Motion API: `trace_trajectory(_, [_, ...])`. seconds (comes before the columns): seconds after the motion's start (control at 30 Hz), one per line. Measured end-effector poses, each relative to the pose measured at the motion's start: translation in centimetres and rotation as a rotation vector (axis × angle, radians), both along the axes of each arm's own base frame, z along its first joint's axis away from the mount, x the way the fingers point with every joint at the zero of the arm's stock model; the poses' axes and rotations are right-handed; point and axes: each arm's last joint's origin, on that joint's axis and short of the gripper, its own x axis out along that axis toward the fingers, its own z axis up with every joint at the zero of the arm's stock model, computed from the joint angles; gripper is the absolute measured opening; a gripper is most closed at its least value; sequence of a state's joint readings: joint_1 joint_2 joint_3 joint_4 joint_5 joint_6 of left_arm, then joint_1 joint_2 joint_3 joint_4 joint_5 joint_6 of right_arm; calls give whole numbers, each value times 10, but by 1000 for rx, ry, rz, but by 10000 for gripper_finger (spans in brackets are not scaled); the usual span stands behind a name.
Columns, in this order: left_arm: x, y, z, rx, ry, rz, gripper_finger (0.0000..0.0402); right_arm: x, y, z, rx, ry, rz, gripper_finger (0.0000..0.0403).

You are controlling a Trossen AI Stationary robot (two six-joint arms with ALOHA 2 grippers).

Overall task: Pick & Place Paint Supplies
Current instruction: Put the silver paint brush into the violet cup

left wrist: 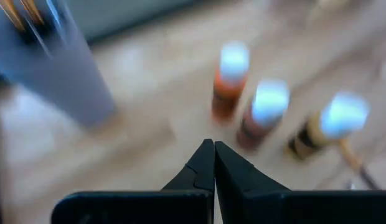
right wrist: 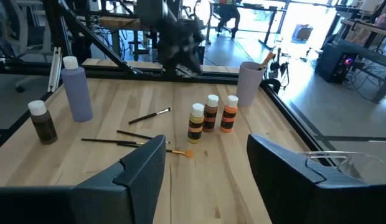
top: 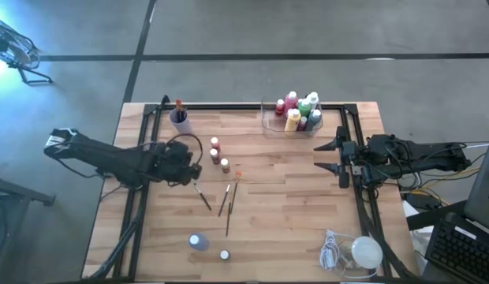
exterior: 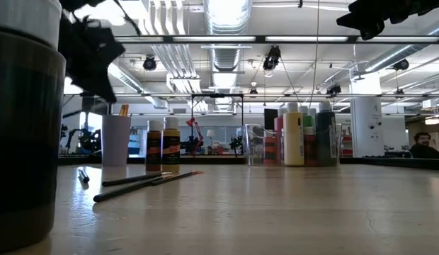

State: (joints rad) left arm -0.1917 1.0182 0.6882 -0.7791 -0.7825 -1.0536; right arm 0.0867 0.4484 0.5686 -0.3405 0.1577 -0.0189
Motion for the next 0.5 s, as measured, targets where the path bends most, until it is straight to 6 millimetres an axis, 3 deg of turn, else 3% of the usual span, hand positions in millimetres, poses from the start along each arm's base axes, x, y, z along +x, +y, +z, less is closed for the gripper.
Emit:
trace_trajectory(0.27, [-15, 10, 45, 458, -92, 165, 1, 0, 0, 0, 0, 1, -1, 235])
trace_trajectory(0.5, [-27, 14, 58, 594, -120, 257, 1, 0, 0, 0, 0, 0, 0, 259])
